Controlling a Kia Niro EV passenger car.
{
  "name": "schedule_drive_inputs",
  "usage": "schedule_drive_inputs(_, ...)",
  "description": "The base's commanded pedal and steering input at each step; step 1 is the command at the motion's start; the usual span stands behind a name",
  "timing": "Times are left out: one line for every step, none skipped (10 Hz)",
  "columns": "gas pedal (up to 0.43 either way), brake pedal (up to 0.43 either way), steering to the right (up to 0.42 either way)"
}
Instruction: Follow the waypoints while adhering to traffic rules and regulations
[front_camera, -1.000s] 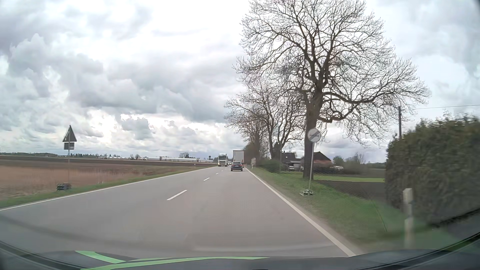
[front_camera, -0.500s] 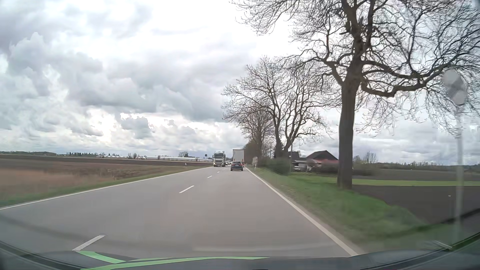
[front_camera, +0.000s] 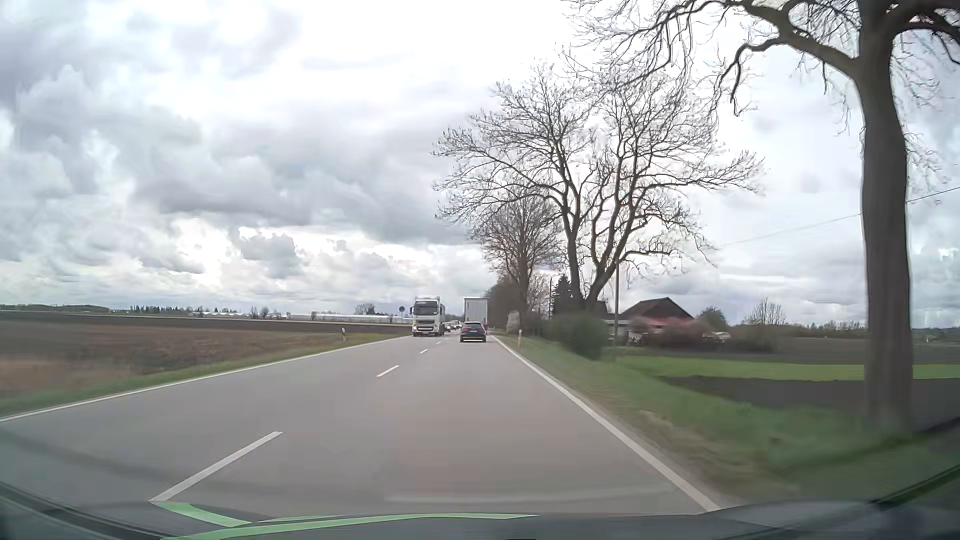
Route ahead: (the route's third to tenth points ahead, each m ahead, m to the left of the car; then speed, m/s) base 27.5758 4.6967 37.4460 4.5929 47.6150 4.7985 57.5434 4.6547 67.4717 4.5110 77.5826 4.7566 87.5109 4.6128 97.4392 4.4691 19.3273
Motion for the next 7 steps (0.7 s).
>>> schedule_drive_inputs(0.138, 0.0, 0.003)
schedule_drive_inputs(0.138, 0.0, 0.003)
schedule_drive_inputs(0.138, 0.0, 0.004)
schedule_drive_inputs(0.138, 0.0, 0.004)
schedule_drive_inputs(0.138, 0.0, 0.004)
schedule_drive_inputs(0.138, 0.0, 0.004)
schedule_drive_inputs(0.13, 0.0, 0.004)
